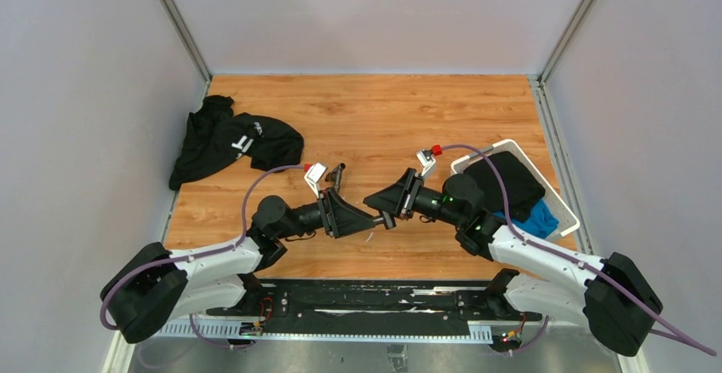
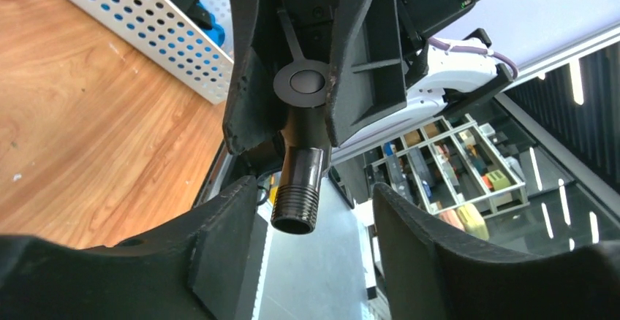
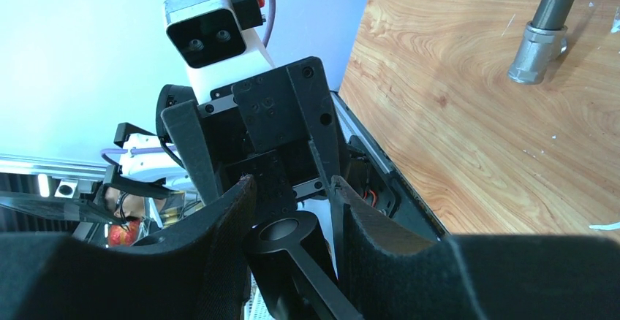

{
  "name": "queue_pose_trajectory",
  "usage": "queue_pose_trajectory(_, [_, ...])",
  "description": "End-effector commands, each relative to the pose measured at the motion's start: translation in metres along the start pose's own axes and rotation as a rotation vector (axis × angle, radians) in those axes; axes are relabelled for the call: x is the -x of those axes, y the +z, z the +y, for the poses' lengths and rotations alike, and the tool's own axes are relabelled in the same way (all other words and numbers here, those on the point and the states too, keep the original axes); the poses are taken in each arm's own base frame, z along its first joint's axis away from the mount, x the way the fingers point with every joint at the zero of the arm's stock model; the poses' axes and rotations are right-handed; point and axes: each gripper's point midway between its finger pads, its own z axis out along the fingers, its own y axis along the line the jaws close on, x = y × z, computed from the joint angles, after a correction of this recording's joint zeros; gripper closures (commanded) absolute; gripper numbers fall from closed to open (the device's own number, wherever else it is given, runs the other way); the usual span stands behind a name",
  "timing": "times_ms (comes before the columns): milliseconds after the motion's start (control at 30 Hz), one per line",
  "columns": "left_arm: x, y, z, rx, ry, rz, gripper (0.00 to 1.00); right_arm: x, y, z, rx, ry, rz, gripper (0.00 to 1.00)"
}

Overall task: Install the water faucets
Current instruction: Pick up the water faucet from the center of the board.

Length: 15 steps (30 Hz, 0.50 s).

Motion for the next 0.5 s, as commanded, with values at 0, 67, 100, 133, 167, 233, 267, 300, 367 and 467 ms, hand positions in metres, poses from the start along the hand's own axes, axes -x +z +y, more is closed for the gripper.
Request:
queue_pose_trajectory(0, [0.009, 0.001, -0.026, -0.114, 0.026, -0.024, 0.43, 0.010, 0.000, 0.031, 0.096, -0.021, -0.025, 1.00])
queue_pose_trajectory(67, [0.009, 0.002, -0.026, -0.111, 0.025, -0.026, 0.54, 0.010, 0.000, 0.030, 0.091, -0.017, -0.030, 1.00])
queue_pose_trajectory(100, [0.009, 0.001, -0.025, -0.107, 0.026, -0.026, 0.60, 0.010, 0.000, 0.029, 0.088, -0.015, -0.032, 1.00])
queue_pose_trajectory(133, [0.009, 0.001, -0.024, -0.099, 0.027, -0.027, 0.65, 0.010, -0.001, 0.028, 0.087, -0.014, -0.035, 1.00])
queue_pose_trajectory(167, [0.008, 0.000, -0.022, -0.084, 0.023, -0.024, 0.70, 0.010, -0.001, 0.027, 0.085, -0.016, -0.036, 1.00])
queue_pose_trajectory(233, [0.008, -0.001, -0.018, -0.057, 0.030, -0.026, 0.75, 0.010, -0.002, 0.025, 0.076, -0.017, -0.038, 1.00])
queue_pose_trajectory(267, [0.007, -0.003, -0.016, -0.042, 0.034, -0.024, 0.68, 0.010, -0.002, 0.023, 0.070, -0.016, -0.039, 1.00])
queue_pose_trajectory(300, [0.007, -0.003, -0.014, -0.032, 0.039, -0.025, 0.56, 0.010, -0.003, 0.023, 0.069, -0.016, -0.042, 1.00])
queue_pose_trajectory(367, [0.006, -0.005, -0.013, -0.016, 0.050, -0.021, 0.32, 0.011, -0.004, 0.023, 0.070, -0.015, -0.049, 1.00])
queue_pose_trajectory(467, [0.004, -0.007, -0.016, -0.021, 0.060, -0.012, 0.27, 0.012, -0.004, 0.025, 0.074, -0.017, -0.055, 1.00])
